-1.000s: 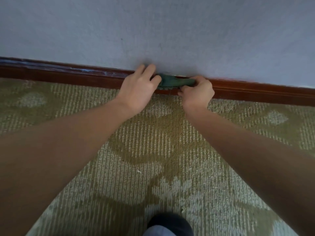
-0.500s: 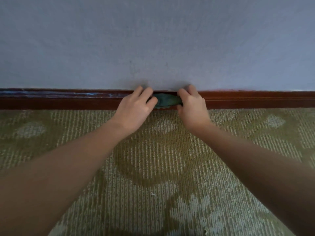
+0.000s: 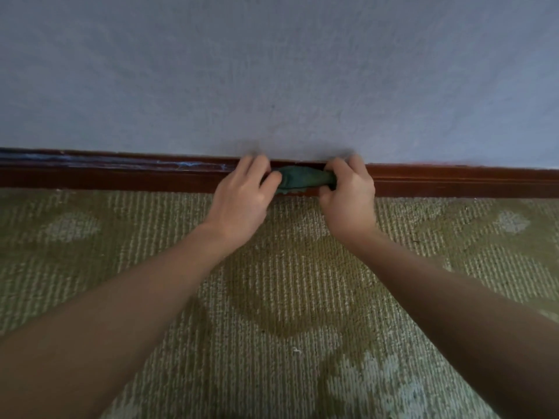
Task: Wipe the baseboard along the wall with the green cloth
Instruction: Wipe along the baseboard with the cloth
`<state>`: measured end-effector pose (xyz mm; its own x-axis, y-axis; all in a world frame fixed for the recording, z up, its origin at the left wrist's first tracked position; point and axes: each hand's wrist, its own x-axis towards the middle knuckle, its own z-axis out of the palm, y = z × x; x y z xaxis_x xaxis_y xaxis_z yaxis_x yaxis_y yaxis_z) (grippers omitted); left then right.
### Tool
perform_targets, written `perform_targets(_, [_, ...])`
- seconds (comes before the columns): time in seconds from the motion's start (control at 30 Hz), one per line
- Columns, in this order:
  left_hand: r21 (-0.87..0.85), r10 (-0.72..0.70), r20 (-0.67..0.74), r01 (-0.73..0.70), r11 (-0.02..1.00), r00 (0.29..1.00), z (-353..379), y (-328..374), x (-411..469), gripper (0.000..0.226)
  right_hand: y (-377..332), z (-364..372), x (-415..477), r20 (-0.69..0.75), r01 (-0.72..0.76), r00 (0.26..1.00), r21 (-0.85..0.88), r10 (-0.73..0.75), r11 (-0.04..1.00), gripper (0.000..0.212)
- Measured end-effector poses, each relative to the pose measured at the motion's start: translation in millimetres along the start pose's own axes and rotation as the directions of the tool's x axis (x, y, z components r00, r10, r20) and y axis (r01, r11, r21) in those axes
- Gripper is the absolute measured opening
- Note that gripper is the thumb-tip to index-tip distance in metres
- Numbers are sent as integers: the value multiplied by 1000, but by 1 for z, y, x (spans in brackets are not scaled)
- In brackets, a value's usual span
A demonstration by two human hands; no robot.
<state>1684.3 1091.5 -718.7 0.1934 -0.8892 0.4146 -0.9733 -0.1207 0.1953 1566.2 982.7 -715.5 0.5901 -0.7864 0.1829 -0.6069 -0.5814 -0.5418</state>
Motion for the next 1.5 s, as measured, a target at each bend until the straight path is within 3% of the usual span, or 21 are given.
perform_targets(0.2, [-60, -90, -30, 88, 994, 996, 6, 12, 4, 22, -2, -10, -1, 156, 214, 971, -211, -184, 954, 33])
perform_targets(0.37, [-27, -31, -13, 31, 999, 999, -3, -5, -3, 25, -13, -11, 2, 239, 355, 919, -158, -313, 922, 22])
perform_targets(0.6, [-47, -126, -33, 124, 991, 992, -2, -5, -8, 25, -19, -3, -2, 117, 290, 953, -76, -280, 954, 24])
perform_targets(0.73, [-48, -93, 10, 93, 994, 996, -9, -11, -8, 27, -22, 1, -5, 182, 334, 932, -90, -314, 938, 29])
perform_targets(0.93, [-8, -40, 3, 40, 999, 999, -19, -26, -16, 22, -32, 5, -1, 210, 354, 922, -126, -324, 927, 19])
perform_targets(1.13, [-30, -91, -14, 90, 995, 996, -16, -20, -12, 27, -35, 11, -5, 83, 261, 964, -92, -254, 961, 18])
perform_targets(1.33, [3, -63, -29, 63, 998, 998, -14, -28, -19, 23, -36, 14, -7, 112, 283, 955, -69, -275, 957, 18])
perform_targets(1.5, [-51, -127, -35, 126, 991, 991, -11, -17, -12, 24, -35, 15, -7, 9, 190, 982, -28, -190, 981, 21])
